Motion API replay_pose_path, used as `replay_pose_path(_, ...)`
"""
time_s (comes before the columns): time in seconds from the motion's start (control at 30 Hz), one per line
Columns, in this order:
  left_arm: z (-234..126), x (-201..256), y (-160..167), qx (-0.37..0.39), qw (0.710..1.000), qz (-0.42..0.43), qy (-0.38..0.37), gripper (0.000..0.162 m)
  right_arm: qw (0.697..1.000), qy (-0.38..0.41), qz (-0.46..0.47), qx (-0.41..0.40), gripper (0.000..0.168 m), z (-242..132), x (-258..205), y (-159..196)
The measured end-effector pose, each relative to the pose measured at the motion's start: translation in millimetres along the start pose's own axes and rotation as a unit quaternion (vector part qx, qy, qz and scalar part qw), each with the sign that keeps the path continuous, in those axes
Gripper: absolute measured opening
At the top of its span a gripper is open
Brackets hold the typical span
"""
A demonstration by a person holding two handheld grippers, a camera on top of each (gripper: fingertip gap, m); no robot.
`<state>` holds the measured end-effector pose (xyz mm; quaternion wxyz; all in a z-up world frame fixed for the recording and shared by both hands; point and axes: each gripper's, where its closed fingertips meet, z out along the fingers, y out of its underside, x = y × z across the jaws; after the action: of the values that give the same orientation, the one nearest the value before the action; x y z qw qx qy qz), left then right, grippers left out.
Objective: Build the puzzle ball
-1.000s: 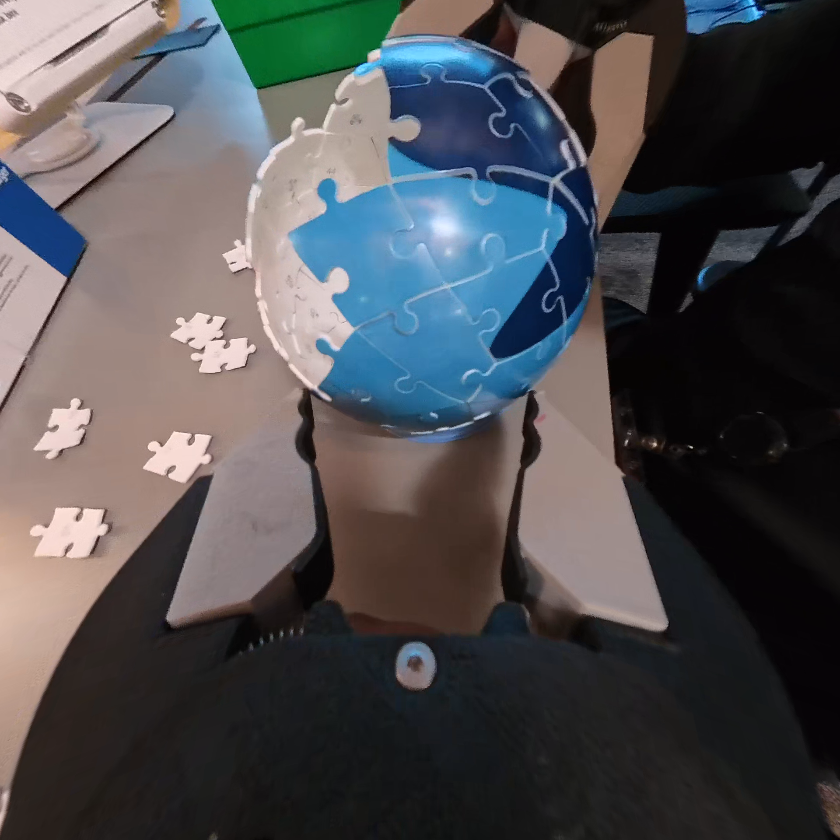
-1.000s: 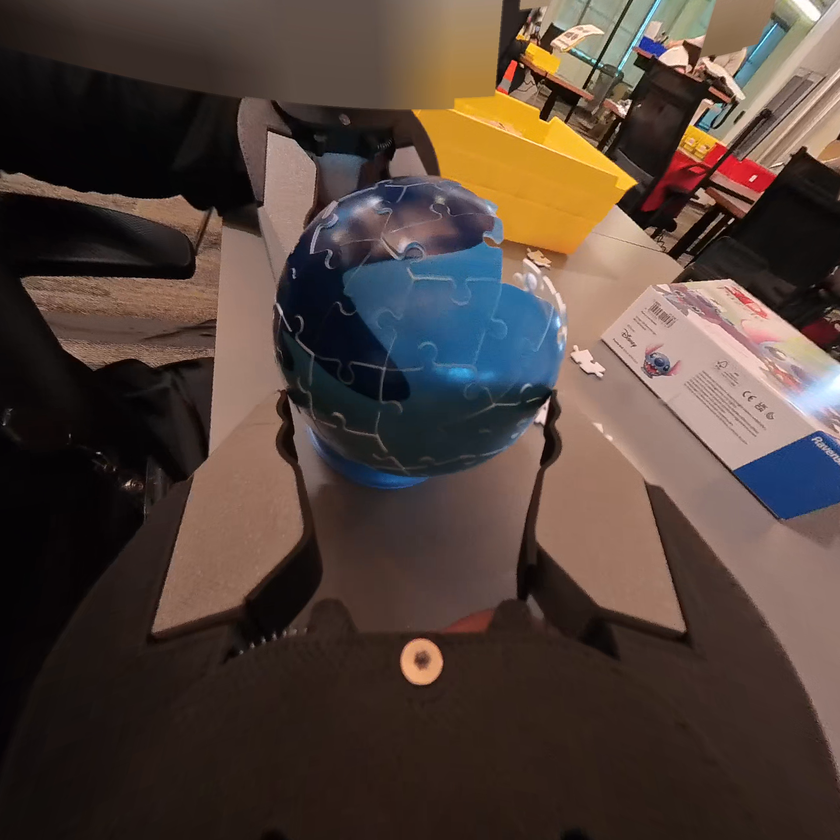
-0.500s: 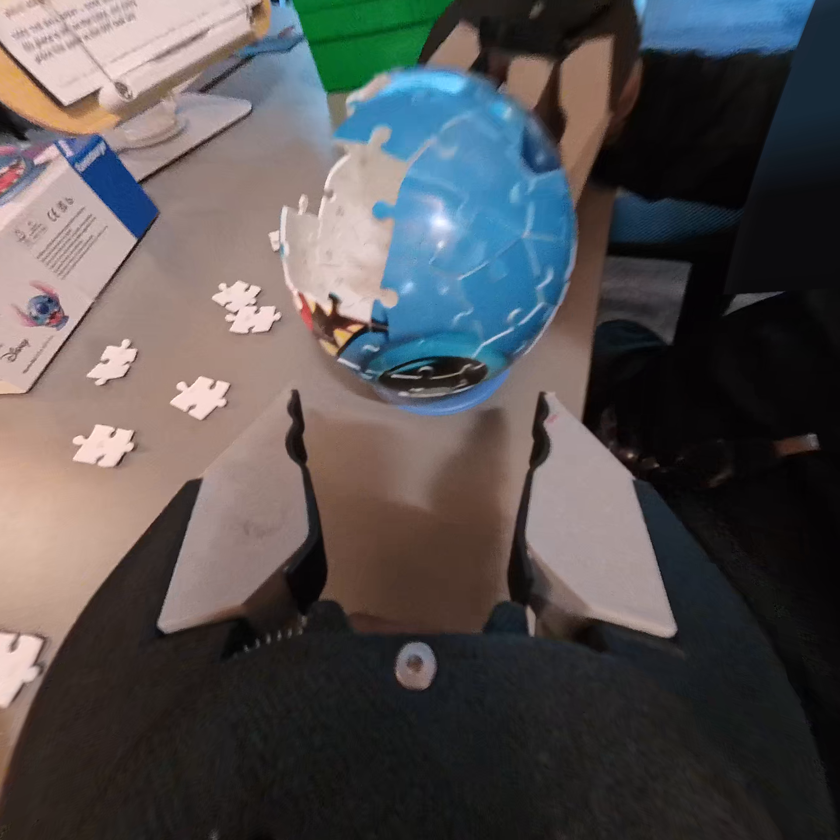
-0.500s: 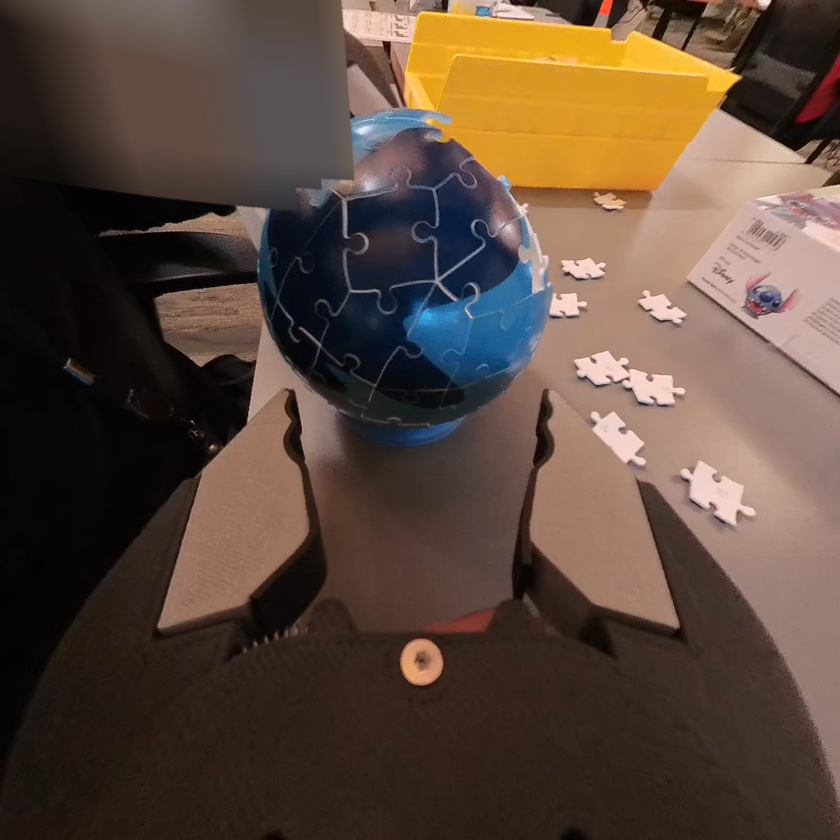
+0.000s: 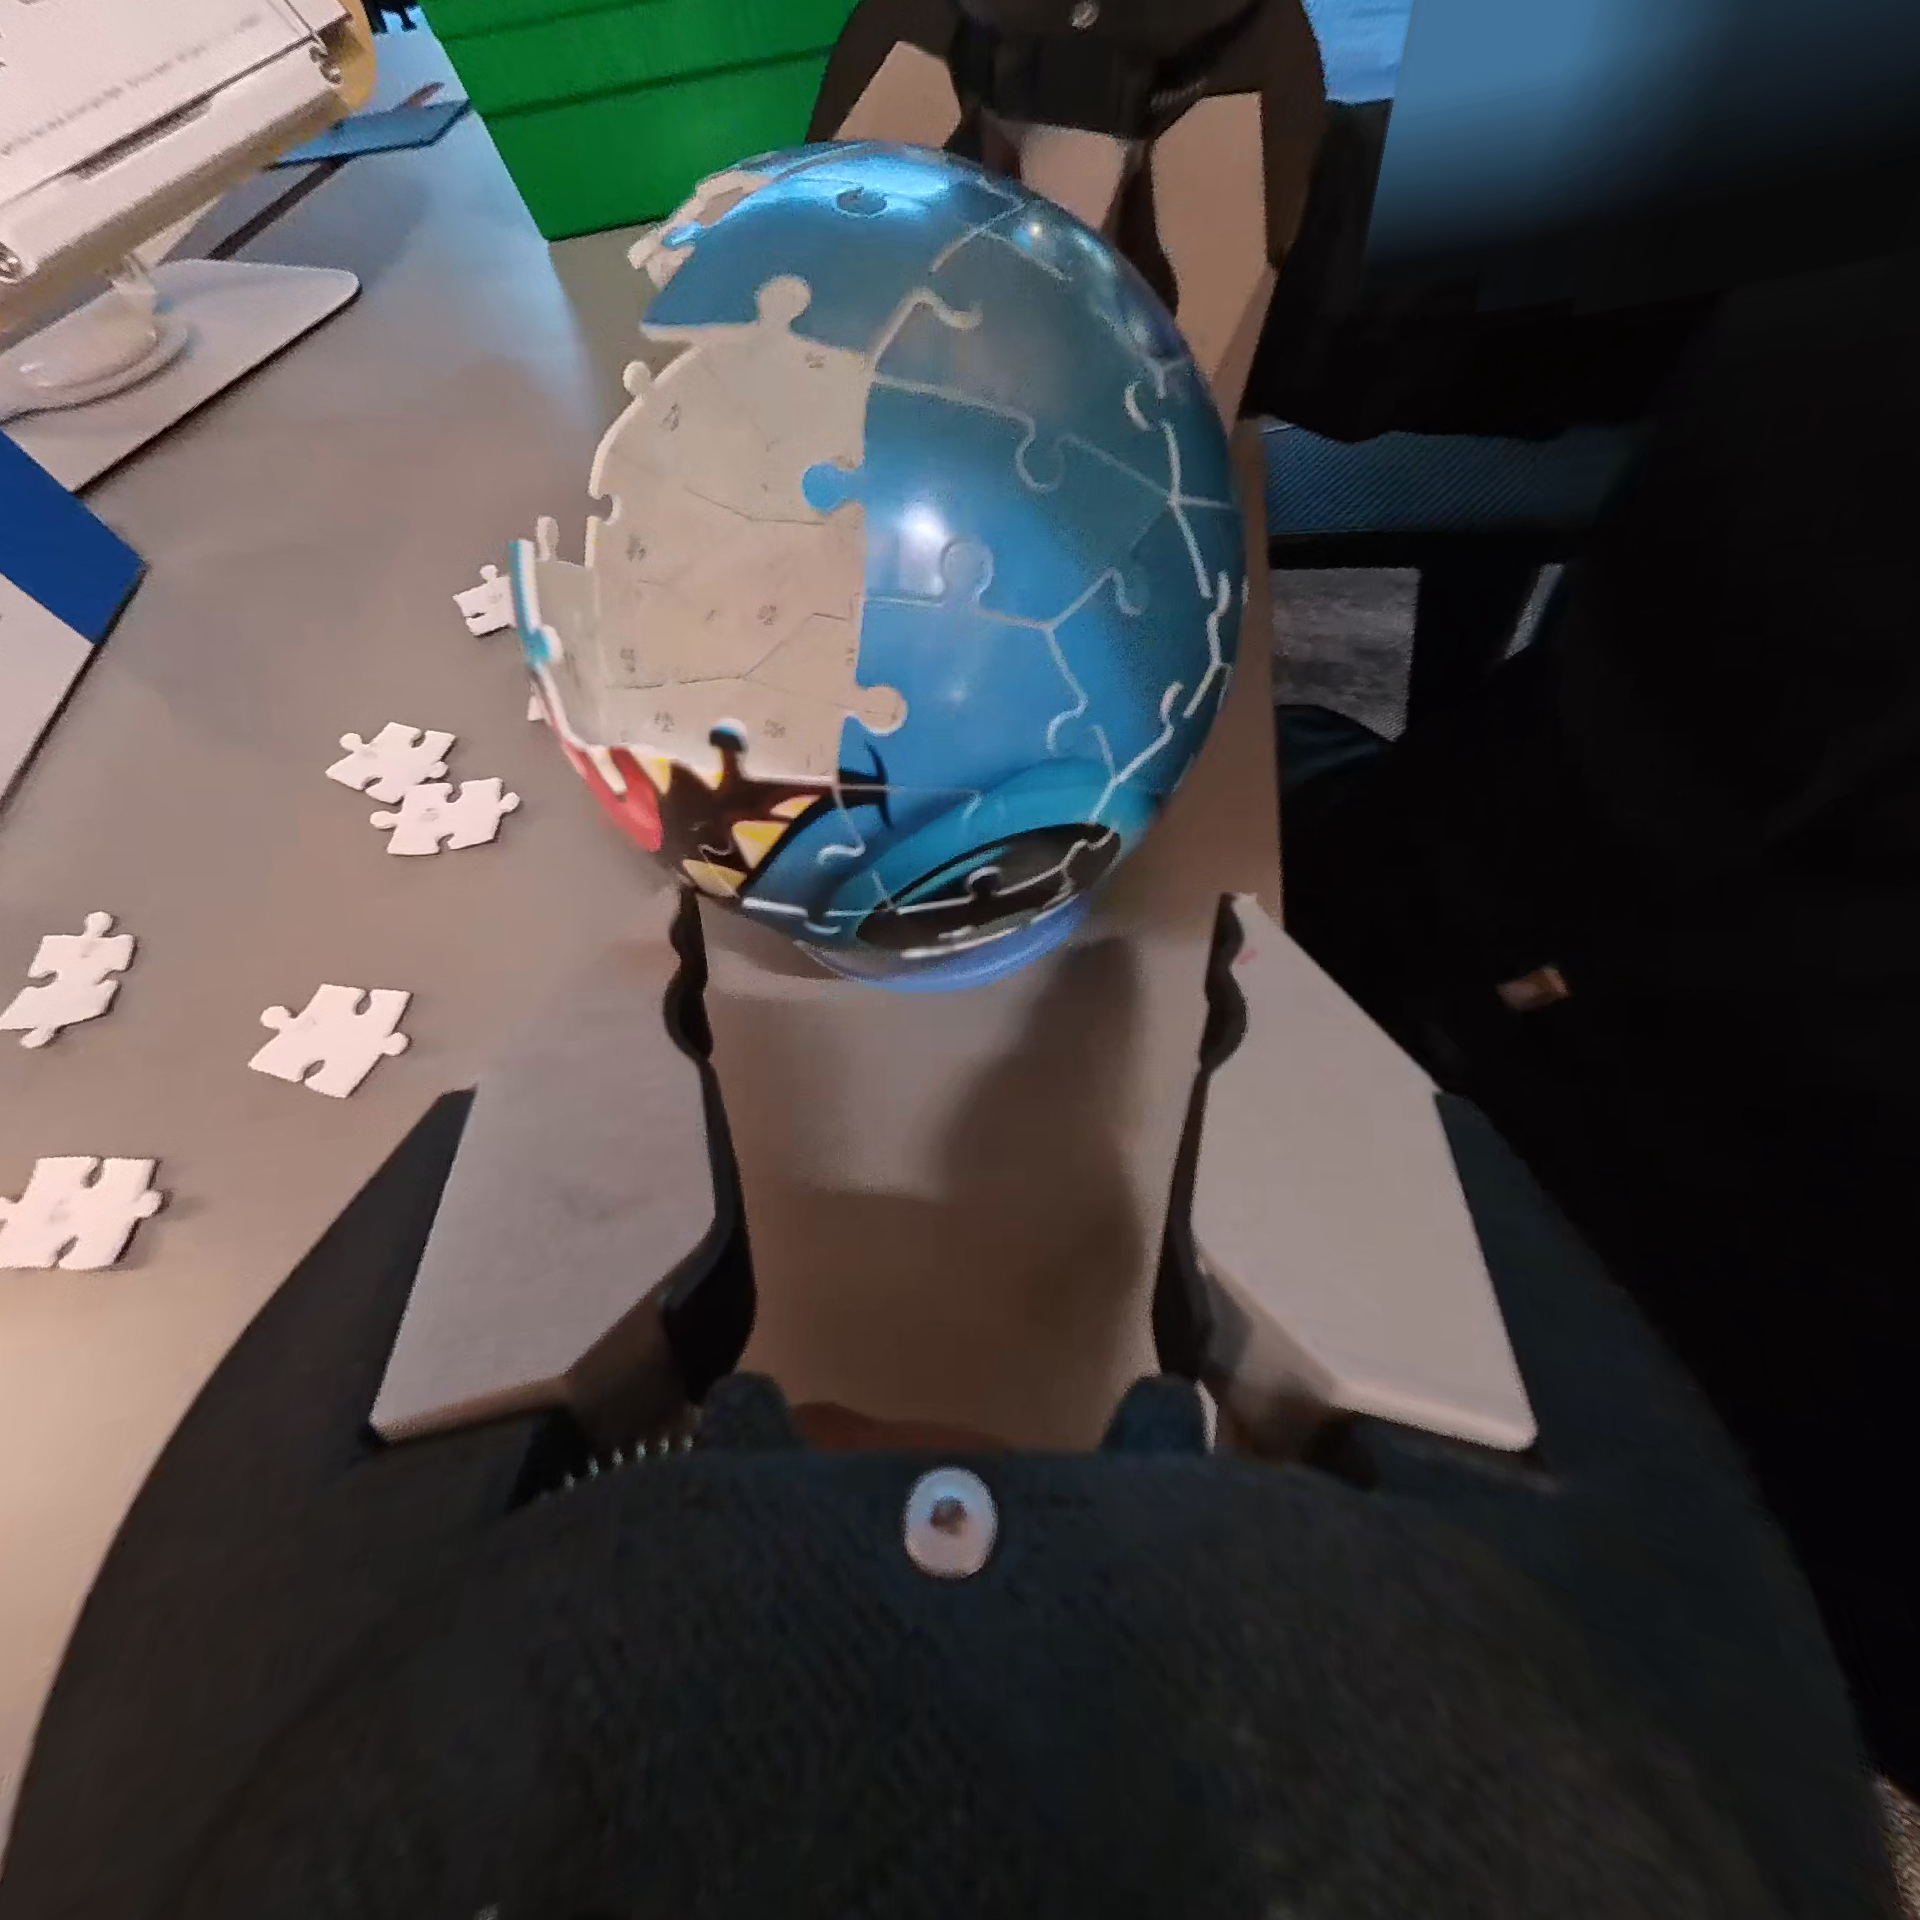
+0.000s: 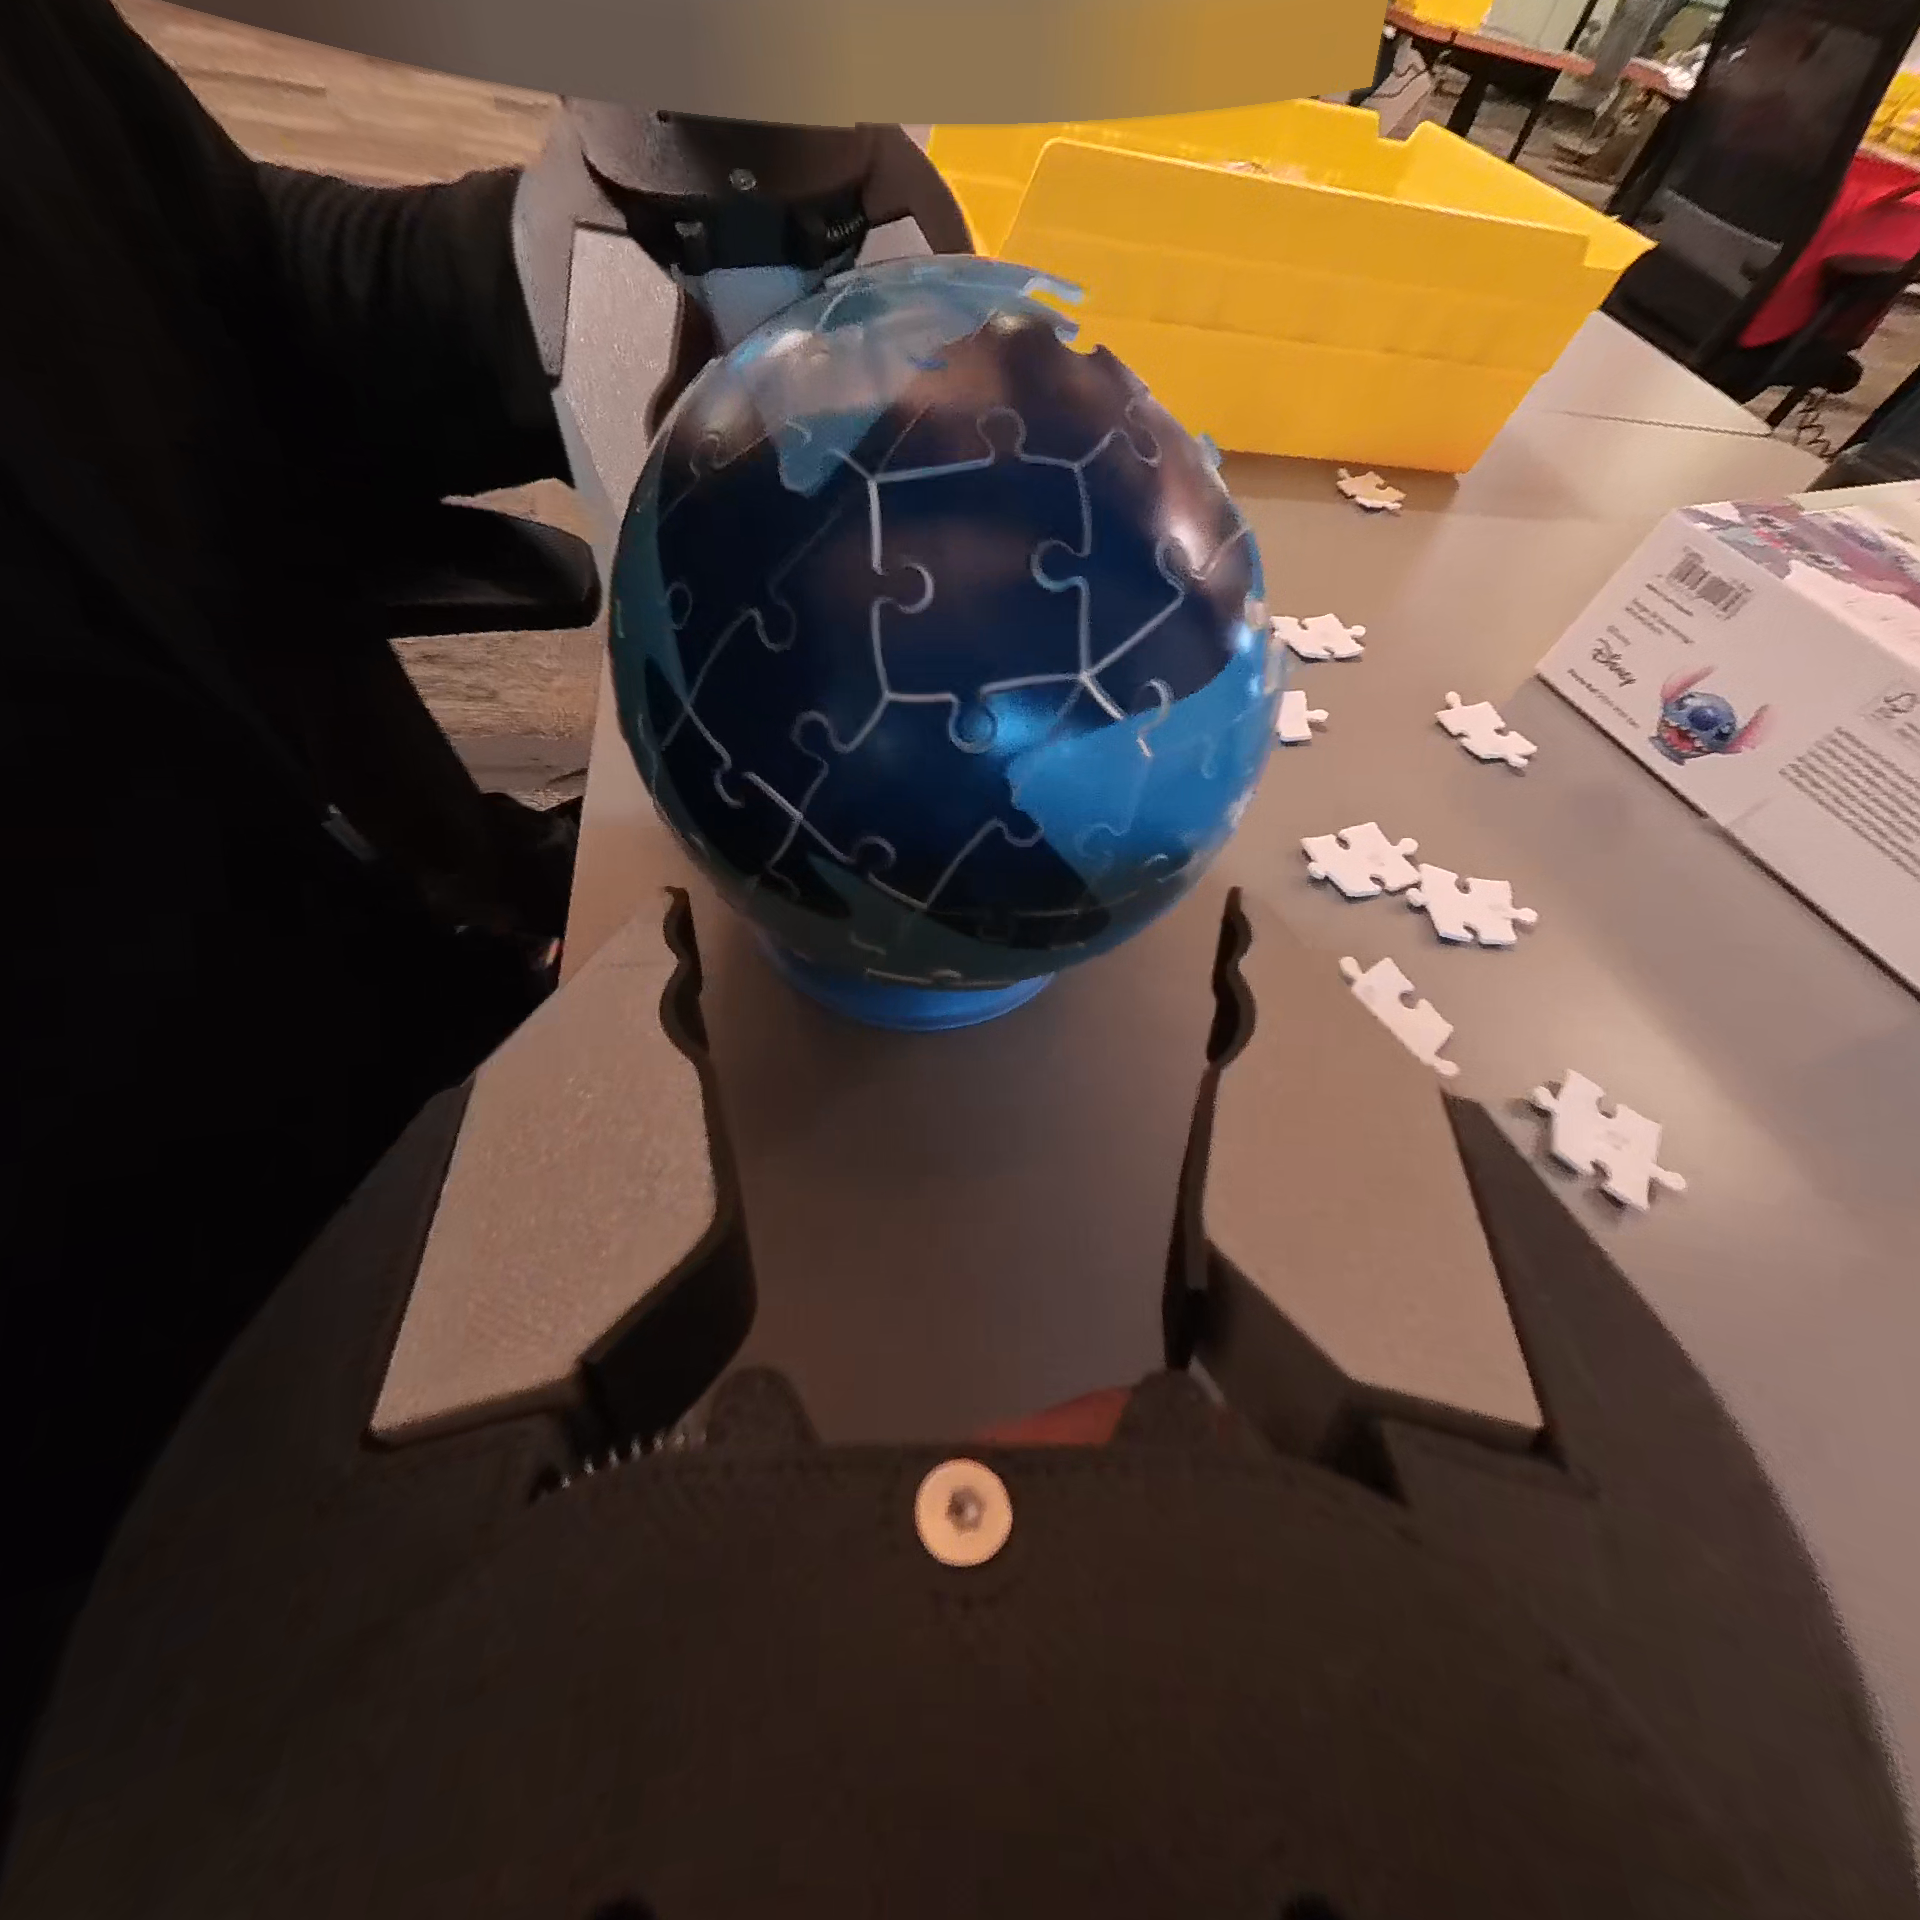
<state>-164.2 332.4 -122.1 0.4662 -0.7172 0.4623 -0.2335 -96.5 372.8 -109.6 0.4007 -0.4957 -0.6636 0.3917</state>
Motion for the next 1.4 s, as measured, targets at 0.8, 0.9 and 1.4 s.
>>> replay_pose_path(0.8, 16.6, -12.9, -0.6, -0.019, 1.000, 0.009, -0.019, 0.098, 0.999, -0.023, -0.001, 0.025, 0.097, 4.6, 0.1, -7.4)
replay_pose_path(0.9, 14.8, -10.7, -2.3, -0.012, 1.000, -0.012, -0.017, 0.098, 0.999, -0.034, 0.009, 0.023, 0.096, 5.0, -0.4, -6.7)
replay_pose_path(1.4, 5.5, -15.0, -1.6, -0.002, 0.999, -0.010, -0.031, 0.096, 0.999, -0.039, 0.016, 0.033, 0.093, 0.4, 1.8, -8.0)
